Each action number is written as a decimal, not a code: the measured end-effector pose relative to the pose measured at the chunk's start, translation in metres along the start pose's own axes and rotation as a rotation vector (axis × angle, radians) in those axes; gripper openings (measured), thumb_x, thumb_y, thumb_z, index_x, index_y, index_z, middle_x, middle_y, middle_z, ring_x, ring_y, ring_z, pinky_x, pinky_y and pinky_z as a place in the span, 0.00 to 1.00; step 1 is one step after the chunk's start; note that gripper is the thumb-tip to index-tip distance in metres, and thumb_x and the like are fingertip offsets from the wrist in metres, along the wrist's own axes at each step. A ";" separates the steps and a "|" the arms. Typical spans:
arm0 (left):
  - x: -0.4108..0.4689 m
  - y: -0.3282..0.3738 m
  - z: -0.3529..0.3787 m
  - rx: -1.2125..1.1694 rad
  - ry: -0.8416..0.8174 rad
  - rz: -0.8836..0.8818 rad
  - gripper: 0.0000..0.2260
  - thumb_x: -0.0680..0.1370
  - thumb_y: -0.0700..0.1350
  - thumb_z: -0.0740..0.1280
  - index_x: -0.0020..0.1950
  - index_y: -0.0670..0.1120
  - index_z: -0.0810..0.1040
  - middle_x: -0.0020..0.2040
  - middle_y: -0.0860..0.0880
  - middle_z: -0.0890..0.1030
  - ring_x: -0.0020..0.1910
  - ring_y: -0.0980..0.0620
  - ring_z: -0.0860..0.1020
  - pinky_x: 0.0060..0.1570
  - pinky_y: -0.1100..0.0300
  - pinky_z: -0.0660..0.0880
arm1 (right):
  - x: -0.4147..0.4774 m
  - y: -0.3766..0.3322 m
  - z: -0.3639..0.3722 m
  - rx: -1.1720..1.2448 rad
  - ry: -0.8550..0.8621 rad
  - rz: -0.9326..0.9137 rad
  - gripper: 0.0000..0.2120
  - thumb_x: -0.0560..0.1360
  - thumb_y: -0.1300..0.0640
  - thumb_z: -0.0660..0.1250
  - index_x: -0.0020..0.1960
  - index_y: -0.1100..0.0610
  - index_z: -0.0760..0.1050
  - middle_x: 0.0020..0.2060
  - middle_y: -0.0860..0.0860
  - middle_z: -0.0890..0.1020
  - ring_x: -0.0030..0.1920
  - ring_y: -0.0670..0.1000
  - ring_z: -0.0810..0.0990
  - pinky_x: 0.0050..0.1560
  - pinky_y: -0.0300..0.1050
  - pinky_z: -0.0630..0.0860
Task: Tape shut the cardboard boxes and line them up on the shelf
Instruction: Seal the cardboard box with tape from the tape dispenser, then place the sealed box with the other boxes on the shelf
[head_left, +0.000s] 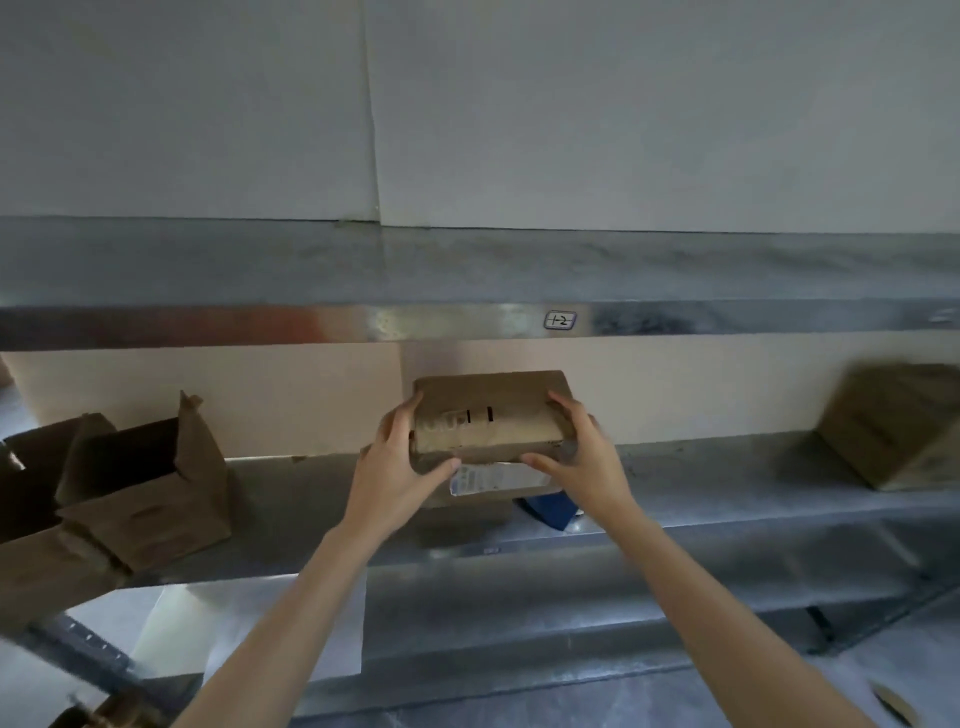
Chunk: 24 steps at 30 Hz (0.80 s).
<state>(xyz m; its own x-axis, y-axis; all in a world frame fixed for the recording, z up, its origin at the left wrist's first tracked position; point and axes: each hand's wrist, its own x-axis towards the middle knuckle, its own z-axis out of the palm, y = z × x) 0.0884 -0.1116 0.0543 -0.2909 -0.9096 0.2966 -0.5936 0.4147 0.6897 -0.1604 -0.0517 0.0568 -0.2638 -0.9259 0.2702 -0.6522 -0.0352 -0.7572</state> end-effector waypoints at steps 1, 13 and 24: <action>0.005 0.009 0.004 0.000 -0.014 0.027 0.41 0.71 0.62 0.73 0.77 0.59 0.55 0.73 0.52 0.67 0.65 0.49 0.74 0.64 0.44 0.74 | -0.001 0.002 -0.011 -0.004 0.026 0.002 0.40 0.66 0.46 0.78 0.72 0.41 0.61 0.66 0.46 0.72 0.63 0.46 0.72 0.63 0.50 0.74; 0.057 0.110 0.098 0.123 -0.094 0.363 0.36 0.75 0.63 0.68 0.79 0.55 0.59 0.74 0.53 0.70 0.68 0.51 0.72 0.66 0.55 0.69 | -0.011 0.076 -0.156 -0.067 0.274 0.032 0.37 0.66 0.48 0.78 0.71 0.44 0.66 0.65 0.44 0.74 0.63 0.44 0.73 0.60 0.42 0.73; 0.067 0.221 0.244 0.323 -0.104 0.341 0.33 0.77 0.67 0.61 0.78 0.55 0.62 0.78 0.53 0.64 0.73 0.47 0.66 0.71 0.48 0.61 | -0.017 0.201 -0.312 -0.164 0.258 0.103 0.39 0.66 0.47 0.79 0.72 0.41 0.65 0.66 0.45 0.73 0.65 0.45 0.72 0.61 0.48 0.74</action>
<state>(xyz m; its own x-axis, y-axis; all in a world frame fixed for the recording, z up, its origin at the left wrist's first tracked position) -0.2454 -0.0748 0.0650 -0.5738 -0.7196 0.3910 -0.6487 0.6908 0.3194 -0.5085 0.0744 0.0857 -0.4922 -0.7949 0.3549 -0.7132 0.1344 -0.6880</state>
